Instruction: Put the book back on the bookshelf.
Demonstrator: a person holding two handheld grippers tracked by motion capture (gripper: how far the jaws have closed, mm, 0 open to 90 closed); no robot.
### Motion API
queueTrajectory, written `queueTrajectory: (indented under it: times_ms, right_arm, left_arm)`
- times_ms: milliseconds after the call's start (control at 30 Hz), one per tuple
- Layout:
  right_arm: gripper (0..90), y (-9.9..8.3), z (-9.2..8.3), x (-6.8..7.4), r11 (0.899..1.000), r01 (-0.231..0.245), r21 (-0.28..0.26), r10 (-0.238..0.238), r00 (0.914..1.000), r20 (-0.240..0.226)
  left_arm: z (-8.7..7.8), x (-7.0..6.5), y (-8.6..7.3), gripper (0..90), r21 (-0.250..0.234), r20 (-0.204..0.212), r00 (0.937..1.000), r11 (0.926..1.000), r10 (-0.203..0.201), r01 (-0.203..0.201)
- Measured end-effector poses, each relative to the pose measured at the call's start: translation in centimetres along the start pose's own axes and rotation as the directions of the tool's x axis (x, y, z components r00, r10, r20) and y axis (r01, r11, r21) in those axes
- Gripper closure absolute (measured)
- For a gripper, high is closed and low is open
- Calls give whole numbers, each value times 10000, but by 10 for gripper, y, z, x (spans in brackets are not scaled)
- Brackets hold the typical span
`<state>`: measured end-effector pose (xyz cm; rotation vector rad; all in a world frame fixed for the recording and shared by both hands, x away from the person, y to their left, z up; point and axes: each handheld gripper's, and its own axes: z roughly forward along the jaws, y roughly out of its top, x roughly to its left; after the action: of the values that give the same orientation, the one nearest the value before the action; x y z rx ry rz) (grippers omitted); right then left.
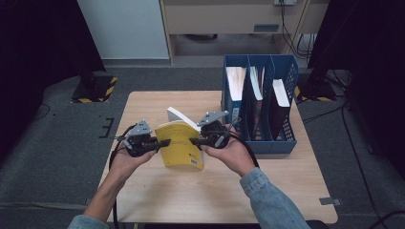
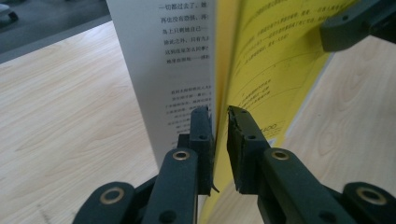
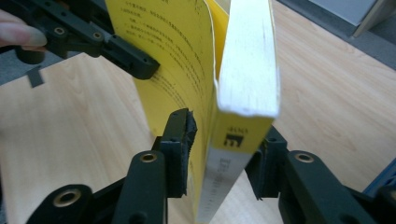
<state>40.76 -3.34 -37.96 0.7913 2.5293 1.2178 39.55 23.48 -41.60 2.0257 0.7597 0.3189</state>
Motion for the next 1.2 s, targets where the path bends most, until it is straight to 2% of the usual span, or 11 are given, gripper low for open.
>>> queueTrajectory:
  times_ms: [100, 300, 433, 467, 600, 733, 833, 967, 1100, 1200]
  right_arm:
    - [602, -2, -2, 4, 9999, 135, 70, -135, 9999, -34]
    - [540, 4, 0, 11, 9976, 585, 359, -583, 9983, -42]
    - [540, 5, 0, 9, 9984, 463, 312, -455, 9987, -246]
    - [538, 6, 0, 8, 9985, 430, 337, -421, 9988, -256]
    - [529, 18, 3, 10, 9956, 796, 503, -783, 9966, -272]
    - [512, 26, 8, 13, 9923, 1088, 592, -1055, 9929, -552]
    - [512, 31, 10, 13, 9946, 866, 575, -827, 9943, -674]
    - [513, 36, 15, 14, 9926, 969, 738, -918, 9934, -694]
    - [526, 37, 20, 13, 9920, 807, 972, -749, 9953, -622]
    - [563, 37, 24, 12, 9910, 734, 1119, -677, 9963, -534]
  left_arm:
    - [-2, -5, -2, 785, 26, -49, 9998, 9998, 173, -173]
    - [-5, -7, -9, 770, -229, 11, 10000, 9997, -91, 91]
    - [-5, -7, -10, 750, -322, 58, 9998, 9993, -166, 168]
    - [-6, -8, -11, 750, -296, 54, 9999, 9995, -124, 126]
    - [-9, -9, -14, 747, -277, 25, 10000, 9996, -50, 51]
    - [-9, -8, -15, 727, -322, -11, 9999, 9994, -145, 145]
    - [-9, -8, -15, 699, -333, -162, 9998, 9994, -111, 106]
    - [-9, -7, -16, 671, -352, -284, 9995, 9993, -154, 144]
    - [-11, -5, -19, 618, -321, -531, 9982, 9992, -267, 250]
    - [-14, -3, -25, 578, -57, -1061, 9943, 10000, -29, 23]
